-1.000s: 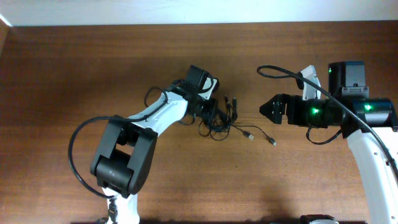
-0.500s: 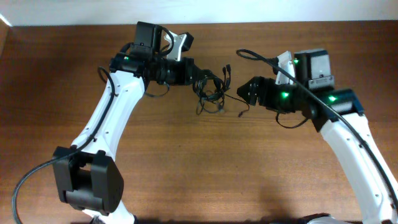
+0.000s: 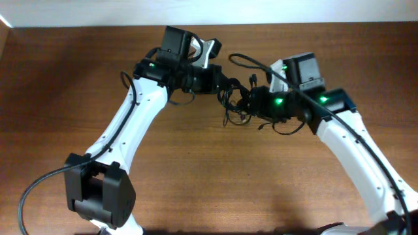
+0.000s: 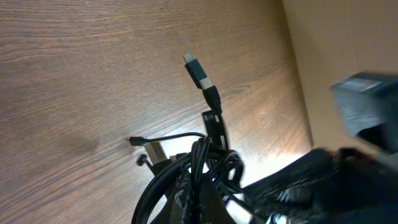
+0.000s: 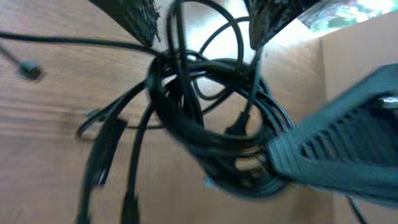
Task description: Untangle cables
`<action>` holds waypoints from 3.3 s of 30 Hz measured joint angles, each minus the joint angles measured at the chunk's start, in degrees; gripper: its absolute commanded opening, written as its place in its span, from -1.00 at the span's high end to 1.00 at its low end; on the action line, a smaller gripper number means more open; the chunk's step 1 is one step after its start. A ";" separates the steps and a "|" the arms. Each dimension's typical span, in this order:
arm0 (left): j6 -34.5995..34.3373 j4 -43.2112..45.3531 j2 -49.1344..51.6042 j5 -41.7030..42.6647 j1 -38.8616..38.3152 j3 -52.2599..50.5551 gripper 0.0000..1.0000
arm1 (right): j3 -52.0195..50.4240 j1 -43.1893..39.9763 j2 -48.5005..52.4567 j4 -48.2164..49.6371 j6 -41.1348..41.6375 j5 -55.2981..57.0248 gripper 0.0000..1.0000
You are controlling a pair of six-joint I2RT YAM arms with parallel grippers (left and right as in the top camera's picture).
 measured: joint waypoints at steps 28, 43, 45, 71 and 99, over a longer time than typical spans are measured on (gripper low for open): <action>8.90 -2.27 0.42 8.15 17.27 -0.74 1.00 | 1.86 -22.23 7.23 -17.14 -25.88 -13.90 0.29; -0.83 -5.99 0.42 8.26 7.85 -0.63 1.00 | 3.23 1.86 7.23 4.48 8.48 -2.84 0.16; -1.60 -6.01 0.42 9.16 7.85 -0.63 1.00 | 3.23 5.09 7.23 6.58 13.68 0.79 0.19; 18.78 -1.07 0.42 20.63 7.85 -0.63 1.00 | 9.03 -4.46 5.95 -0.04 3.41 -0.59 0.17; -23.50 39.36 1.75 33.64 12.98 -2.60 1.00 | 14.16 -0.59 12.55 0.76 13.11 0.07 0.92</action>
